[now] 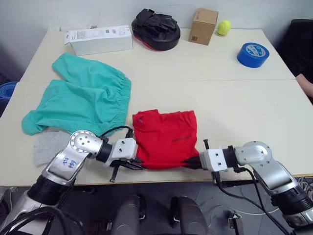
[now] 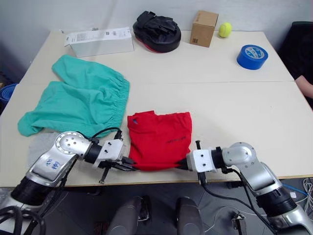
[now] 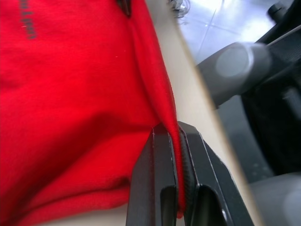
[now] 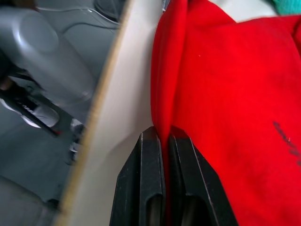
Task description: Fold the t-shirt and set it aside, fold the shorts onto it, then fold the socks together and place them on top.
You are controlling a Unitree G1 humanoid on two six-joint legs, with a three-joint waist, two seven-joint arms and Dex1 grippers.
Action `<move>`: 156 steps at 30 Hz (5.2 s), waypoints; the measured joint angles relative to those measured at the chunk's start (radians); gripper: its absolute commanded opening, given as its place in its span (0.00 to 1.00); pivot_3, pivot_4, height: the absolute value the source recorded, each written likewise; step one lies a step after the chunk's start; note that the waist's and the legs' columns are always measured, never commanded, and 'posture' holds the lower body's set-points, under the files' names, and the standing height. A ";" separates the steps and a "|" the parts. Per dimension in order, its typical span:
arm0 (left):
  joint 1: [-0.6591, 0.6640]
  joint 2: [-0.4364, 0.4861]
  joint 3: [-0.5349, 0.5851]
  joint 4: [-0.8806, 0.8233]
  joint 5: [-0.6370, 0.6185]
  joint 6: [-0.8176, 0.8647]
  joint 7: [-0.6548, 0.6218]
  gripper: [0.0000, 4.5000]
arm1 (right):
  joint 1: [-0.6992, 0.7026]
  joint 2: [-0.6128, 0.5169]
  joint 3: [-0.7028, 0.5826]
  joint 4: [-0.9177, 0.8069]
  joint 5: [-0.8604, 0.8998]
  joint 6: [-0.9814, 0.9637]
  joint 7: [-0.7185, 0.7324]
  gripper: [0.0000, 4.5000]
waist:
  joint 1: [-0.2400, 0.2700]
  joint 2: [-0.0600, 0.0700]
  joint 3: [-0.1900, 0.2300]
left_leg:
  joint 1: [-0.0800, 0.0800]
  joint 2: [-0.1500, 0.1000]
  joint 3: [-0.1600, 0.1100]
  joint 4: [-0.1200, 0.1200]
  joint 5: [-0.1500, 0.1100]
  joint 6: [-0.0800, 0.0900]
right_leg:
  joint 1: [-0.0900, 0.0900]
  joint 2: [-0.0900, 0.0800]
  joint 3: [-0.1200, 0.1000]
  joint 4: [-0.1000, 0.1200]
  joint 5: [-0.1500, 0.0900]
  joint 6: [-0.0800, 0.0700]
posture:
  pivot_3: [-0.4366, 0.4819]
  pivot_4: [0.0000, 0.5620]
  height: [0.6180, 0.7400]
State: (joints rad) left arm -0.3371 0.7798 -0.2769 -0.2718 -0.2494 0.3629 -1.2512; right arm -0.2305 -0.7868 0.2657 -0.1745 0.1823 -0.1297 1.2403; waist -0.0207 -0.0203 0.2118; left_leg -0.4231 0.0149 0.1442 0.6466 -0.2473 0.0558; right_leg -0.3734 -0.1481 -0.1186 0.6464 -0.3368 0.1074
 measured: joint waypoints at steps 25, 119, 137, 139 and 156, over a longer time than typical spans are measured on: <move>-0.104 0.039 0.291 -0.066 -0.410 0.518 0.124 0.91 | 0.016 -0.149 -0.238 -0.213 0.405 0.485 -0.018 0.90 | 0.022 0.000 0.000 | 0.000 0.000 -0.001 0.000 -0.002 -0.003 | 0.001 0.000 0.000 -0.003 0.000 -0.001 | 0.48 0.27 1.00; -0.057 0.009 0.356 -0.113 -0.376 0.400 0.237 0.99 | -0.298 -0.034 -0.255 0.239 0.466 1.341 -0.147 1.00 | 0.010 0.005 -0.003 | -0.002 0.000 0.002 -0.011 0.001 0.000 | -0.003 0.001 -0.001 -0.010 0.001 -0.001 | 0.48 0.27 1.00; -0.045 0.011 0.341 -0.144 -0.370 0.387 0.282 0.99 | -0.434 0.246 -0.195 0.271 0.464 1.427 -0.279 1.00 | -0.017 0.002 -0.005 | 0.002 0.003 0.002 -0.016 0.003 -0.004 | -0.003 0.006 0.001 -0.009 0.001 -0.002 | 0.48 0.27 1.00; -0.046 0.011 0.339 -0.144 -0.369 0.386 0.284 0.99 | -0.445 0.274 -0.196 0.281 0.466 1.437 -0.294 1.00 | -0.017 0.002 -0.005 | 0.002 0.003 0.002 -0.016 0.003 -0.004 | -0.003 0.006 0.001 -0.009 0.001 -0.003 | 0.48 0.27 1.00; -0.050 0.011 0.314 -0.143 -0.352 0.362 0.293 1.00 | -0.426 0.340 -0.229 0.307 0.484 1.466 -0.358 0.00 | -0.012 -0.001 -0.007 | 0.002 0.004 0.003 -0.016 0.002 -0.007 | -0.003 0.007 0.002 -0.010 0.002 -0.003 | 0.48 0.27 1.00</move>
State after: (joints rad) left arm -0.3873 0.7905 0.0368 -0.4146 -0.6010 0.7246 -0.9581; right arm -0.6560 -0.4469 0.0363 0.1330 0.6665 1.3363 0.8823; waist -0.0325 -0.0216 0.2045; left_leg -0.4211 0.0184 0.1470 0.6301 -0.2455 0.0488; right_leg -0.3765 -0.1413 -0.1171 0.6362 -0.3350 0.1040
